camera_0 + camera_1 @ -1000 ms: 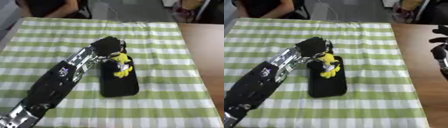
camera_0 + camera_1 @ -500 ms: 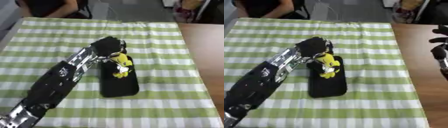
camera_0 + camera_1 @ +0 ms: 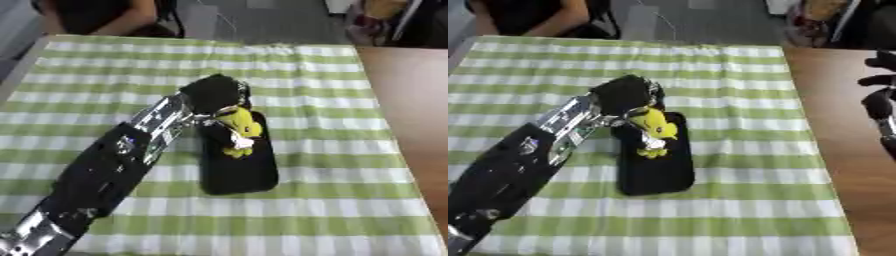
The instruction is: Pick up objects on the table and place them in the box.
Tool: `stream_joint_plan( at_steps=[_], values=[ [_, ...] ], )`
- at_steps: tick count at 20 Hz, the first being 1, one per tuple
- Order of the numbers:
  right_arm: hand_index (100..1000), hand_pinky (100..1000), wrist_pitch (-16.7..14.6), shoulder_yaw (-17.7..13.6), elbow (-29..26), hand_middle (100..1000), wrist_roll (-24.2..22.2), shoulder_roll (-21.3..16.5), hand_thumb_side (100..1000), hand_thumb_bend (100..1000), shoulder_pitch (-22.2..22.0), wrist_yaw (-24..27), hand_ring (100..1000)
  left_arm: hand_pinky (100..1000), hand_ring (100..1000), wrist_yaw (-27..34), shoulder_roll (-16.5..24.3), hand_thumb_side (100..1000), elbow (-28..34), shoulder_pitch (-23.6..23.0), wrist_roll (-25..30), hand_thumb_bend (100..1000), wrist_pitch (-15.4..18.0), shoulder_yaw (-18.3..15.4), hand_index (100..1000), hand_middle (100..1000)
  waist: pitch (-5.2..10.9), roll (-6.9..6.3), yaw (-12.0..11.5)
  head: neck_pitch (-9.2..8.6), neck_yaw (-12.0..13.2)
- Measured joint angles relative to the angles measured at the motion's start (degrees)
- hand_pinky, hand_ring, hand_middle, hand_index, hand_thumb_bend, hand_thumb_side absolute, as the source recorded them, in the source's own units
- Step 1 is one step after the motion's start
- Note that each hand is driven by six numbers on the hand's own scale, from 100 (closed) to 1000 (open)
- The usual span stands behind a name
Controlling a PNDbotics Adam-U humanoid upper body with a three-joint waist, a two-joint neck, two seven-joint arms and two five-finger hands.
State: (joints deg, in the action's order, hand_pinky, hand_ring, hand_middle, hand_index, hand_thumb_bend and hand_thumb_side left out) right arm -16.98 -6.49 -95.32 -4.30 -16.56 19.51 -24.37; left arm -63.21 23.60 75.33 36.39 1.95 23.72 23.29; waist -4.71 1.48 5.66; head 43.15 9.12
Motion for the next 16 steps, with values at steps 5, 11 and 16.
stream_joint_plan(
  at_steps=[5,11,16],
  values=[
    [926,496,0.0,0.0,0.0,785,0.0,0.0,1000,658,0.0,0.0,672,100,100,-0.47,0.01,896,0.01,-0.04,0.17,520,0.15,-0.02,279,166,0.0,0.0,-0.03,0.0,0.0],
    [926,496,0.0,0.0,0.0,785,0.0,0.0,1000,658,0.0,0.01,672,100,100,-0.63,0.01,908,0.05,-0.06,0.32,540,0.28,-0.05,353,238,0.0,0.0,-0.04,0.0,0.0],
    [926,496,0.0,0.0,0.0,785,0.0,0.0,1000,658,0.0,0.01,672,139,214,-0.57,0.01,932,0.28,-0.25,0.37,538,0.37,-0.13,444,337,0.0,0.01,-0.04,0.0,0.0]
  ],
)
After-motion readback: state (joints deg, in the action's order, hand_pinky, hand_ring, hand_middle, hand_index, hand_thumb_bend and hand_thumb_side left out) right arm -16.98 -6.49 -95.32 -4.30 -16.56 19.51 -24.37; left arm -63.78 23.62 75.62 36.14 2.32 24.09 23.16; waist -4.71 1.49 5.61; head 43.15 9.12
